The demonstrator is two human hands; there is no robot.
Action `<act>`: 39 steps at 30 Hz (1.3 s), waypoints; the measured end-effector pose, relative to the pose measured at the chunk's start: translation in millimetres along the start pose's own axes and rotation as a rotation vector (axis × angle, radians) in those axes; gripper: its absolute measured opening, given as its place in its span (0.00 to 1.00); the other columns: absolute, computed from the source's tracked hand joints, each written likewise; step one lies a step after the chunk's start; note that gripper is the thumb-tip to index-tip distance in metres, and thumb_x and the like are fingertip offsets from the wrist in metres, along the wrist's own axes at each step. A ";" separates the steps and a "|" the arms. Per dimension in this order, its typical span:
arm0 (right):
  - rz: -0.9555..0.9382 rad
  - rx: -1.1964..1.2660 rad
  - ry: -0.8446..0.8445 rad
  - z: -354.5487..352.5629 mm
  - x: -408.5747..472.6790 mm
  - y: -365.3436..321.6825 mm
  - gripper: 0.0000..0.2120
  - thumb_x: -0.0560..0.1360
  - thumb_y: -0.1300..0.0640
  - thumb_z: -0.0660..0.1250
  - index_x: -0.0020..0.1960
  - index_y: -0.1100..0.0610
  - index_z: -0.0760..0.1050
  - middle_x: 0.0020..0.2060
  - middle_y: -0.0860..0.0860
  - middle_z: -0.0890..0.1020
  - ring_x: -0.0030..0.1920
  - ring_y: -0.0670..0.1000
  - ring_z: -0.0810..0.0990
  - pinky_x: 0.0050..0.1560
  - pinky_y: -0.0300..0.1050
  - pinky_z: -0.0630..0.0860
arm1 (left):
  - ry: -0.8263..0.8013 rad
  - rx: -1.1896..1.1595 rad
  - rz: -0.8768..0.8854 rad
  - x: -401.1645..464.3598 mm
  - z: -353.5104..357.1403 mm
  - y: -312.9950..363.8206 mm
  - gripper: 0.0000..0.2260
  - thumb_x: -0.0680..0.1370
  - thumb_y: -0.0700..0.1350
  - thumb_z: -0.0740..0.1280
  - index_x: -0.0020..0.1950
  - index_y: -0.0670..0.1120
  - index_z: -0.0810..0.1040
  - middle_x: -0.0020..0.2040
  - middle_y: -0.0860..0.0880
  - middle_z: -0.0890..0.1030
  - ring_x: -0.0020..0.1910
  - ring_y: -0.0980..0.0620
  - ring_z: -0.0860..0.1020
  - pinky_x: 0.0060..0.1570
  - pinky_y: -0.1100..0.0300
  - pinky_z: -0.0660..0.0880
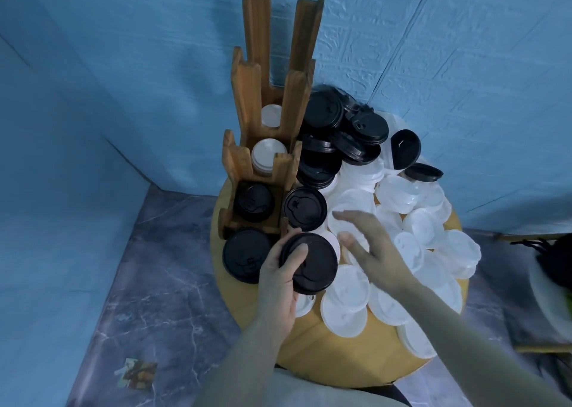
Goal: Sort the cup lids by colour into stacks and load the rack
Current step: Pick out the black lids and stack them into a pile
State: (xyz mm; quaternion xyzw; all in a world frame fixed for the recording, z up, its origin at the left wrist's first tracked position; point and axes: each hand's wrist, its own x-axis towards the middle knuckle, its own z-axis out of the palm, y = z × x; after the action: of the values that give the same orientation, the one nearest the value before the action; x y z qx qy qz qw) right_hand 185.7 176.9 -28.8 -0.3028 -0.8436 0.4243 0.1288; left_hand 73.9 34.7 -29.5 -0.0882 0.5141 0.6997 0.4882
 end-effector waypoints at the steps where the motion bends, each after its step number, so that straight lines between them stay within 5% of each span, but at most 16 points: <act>1: -0.022 -0.119 0.033 1.1 10.3 4.2 0.21 0.77 0.38 0.57 0.64 0.47 0.75 0.59 0.43 0.77 0.65 0.44 0.70 0.66 0.50 0.67 | 0.006 -0.005 0.008 -1.0 -2.4 -0.1 0.21 0.68 0.43 0.73 0.61 0.45 0.81 0.59 0.42 0.83 0.59 0.43 0.81 0.59 0.47 0.79; 5: -0.180 -0.494 0.017 24.3 48.5 11.3 0.12 0.72 0.51 0.73 0.53 0.55 0.81 0.48 0.51 0.81 0.56 0.58 0.75 0.52 0.51 0.70 | 0.019 -0.012 0.041 -4.3 -8.7 -1.5 0.14 0.69 0.43 0.74 0.53 0.52 0.86 0.55 0.45 0.85 0.55 0.47 0.83 0.52 0.53 0.81; 8: -0.224 -0.678 -0.055 45.0 59.9 9.5 0.14 0.62 0.52 0.81 0.43 0.55 0.81 0.41 0.53 0.79 0.48 0.60 0.78 0.44 0.51 0.72 | 0.069 -0.005 0.041 -5.3 -14.5 -0.5 0.17 0.68 0.44 0.74 0.57 0.51 0.84 0.56 0.45 0.85 0.54 0.47 0.84 0.52 0.51 0.81; 12: -0.197 -0.828 -0.080 63.0 62.8 9.0 0.16 0.57 0.47 0.82 0.36 0.55 0.79 0.36 0.52 0.77 0.42 0.58 0.77 0.39 0.50 0.73 | 0.099 -0.008 0.039 -6.6 -20.4 4.0 0.19 0.67 0.44 0.75 0.58 0.50 0.83 0.57 0.44 0.84 0.56 0.44 0.83 0.59 0.42 0.78; 17: -0.143 -0.927 -0.018 73.6 63.9 11.2 0.15 0.54 0.53 0.82 0.33 0.53 0.78 0.33 0.50 0.76 0.39 0.56 0.76 0.36 0.48 0.72 | 0.119 -0.010 0.035 -5.5 -23.8 6.0 0.16 0.70 0.42 0.74 0.57 0.50 0.83 0.58 0.42 0.83 0.57 0.42 0.82 0.52 0.46 0.81; 22: -0.129 -0.875 0.037 73.7 63.8 15.8 0.12 0.59 0.56 0.81 0.33 0.53 0.77 0.33 0.49 0.75 0.39 0.55 0.75 0.36 0.47 0.69 | 0.115 0.006 0.054 -4.4 -26.8 12.4 0.15 0.73 0.41 0.73 0.58 0.49 0.83 0.59 0.43 0.83 0.58 0.43 0.82 0.58 0.43 0.79; 27: -0.161 -0.635 0.145 60.2 50.5 11.6 0.10 0.62 0.61 0.80 0.39 0.54 0.80 0.36 0.48 0.78 0.43 0.56 0.76 0.42 0.48 0.65 | 0.093 0.003 0.089 -2.4 -25.9 17.9 0.19 0.69 0.45 0.74 0.61 0.49 0.82 0.60 0.44 0.83 0.57 0.45 0.83 0.54 0.49 0.81; 31: 0.005 -0.325 0.189 36.0 37.6 -3.1 0.02 0.73 0.59 0.73 0.45 0.53 0.81 0.39 0.45 0.81 0.47 0.50 0.75 0.47 0.42 0.58 | 0.080 -0.019 0.088 0.0 -22.9 21.2 0.18 0.73 0.45 0.72 0.63 0.49 0.81 0.59 0.44 0.83 0.59 0.43 0.81 0.60 0.42 0.78; 34: 0.326 0.285 0.260 10.1 26.4 -28.9 0.04 0.77 0.62 0.68 0.45 0.54 0.78 0.37 0.46 0.82 0.41 0.41 0.78 0.44 0.35 0.69 | 0.080 -0.043 0.080 4.7 -18.9 24.5 0.15 0.78 0.42 0.68 0.64 0.46 0.79 0.59 0.42 0.83 0.60 0.42 0.81 0.64 0.39 0.75; 39: 0.612 1.142 0.272 -22.5 9.8 -47.0 0.09 0.81 0.62 0.59 0.47 0.57 0.77 0.35 0.48 0.81 0.36 0.47 0.78 0.37 0.39 0.72 | 0.018 -0.080 0.070 9.3 -3.1 26.7 0.14 0.79 0.42 0.66 0.65 0.44 0.78 0.61 0.40 0.82 0.61 0.43 0.80 0.64 0.44 0.75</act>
State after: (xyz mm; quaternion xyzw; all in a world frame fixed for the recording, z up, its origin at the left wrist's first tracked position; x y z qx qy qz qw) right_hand 169.9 175.9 21.8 -0.4638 -0.3379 0.7805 0.2481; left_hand 47.4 37.9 -19.8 -0.0957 0.4929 0.7356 0.4547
